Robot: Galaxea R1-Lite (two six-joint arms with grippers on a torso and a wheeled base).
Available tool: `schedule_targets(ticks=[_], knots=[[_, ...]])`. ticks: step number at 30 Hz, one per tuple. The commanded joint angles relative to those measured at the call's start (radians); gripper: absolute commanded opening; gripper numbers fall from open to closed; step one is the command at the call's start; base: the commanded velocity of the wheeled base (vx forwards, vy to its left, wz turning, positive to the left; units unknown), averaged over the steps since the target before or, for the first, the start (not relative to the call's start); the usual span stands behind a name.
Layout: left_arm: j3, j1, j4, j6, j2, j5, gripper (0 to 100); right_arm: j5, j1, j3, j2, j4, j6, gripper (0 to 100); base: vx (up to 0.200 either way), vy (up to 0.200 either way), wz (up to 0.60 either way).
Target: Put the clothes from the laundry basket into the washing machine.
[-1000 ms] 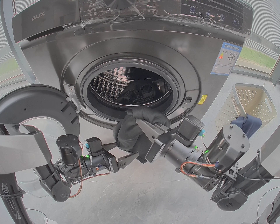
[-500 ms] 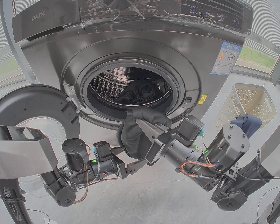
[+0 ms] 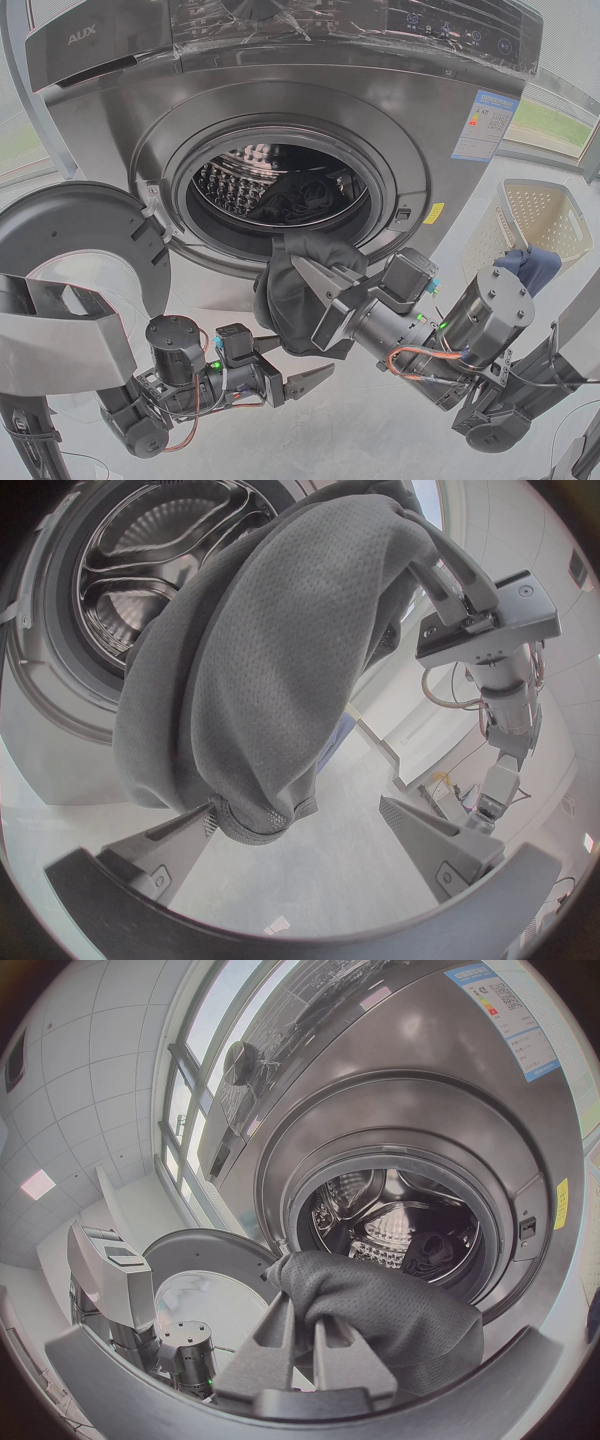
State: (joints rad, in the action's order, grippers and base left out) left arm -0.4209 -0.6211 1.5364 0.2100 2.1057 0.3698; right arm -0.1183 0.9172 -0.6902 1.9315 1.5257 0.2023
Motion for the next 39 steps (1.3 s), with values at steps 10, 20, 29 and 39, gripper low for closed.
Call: schedule_targets(ticks=[10,20,29,39], knots=[[-0.088,0.041,0.007,-0.009,0.077,-0.115,100,0.000,0.000,0.001,0.000,-0.001,0.000,0,0.000,0.000,0.00],[-0.151,0.041,0.005,-0.008,0.096,-0.164,100,0.000,0.006,0.001,0.000,-0.001,0.000,0,0.000,0.000,0.00],[-0.168,0.030,0.007,-0.008,0.100,-0.204,0,-0.001,0.005,0.003,0.001,-0.001,0.000,0,0.000,0.000,0.00],[0.007,-0.045,0.008,-0.009,-0.110,-0.201,0,-0.001,-0.037,0.003,0.007,-0.001,0.002,0,0.000,0.000,0.00]])
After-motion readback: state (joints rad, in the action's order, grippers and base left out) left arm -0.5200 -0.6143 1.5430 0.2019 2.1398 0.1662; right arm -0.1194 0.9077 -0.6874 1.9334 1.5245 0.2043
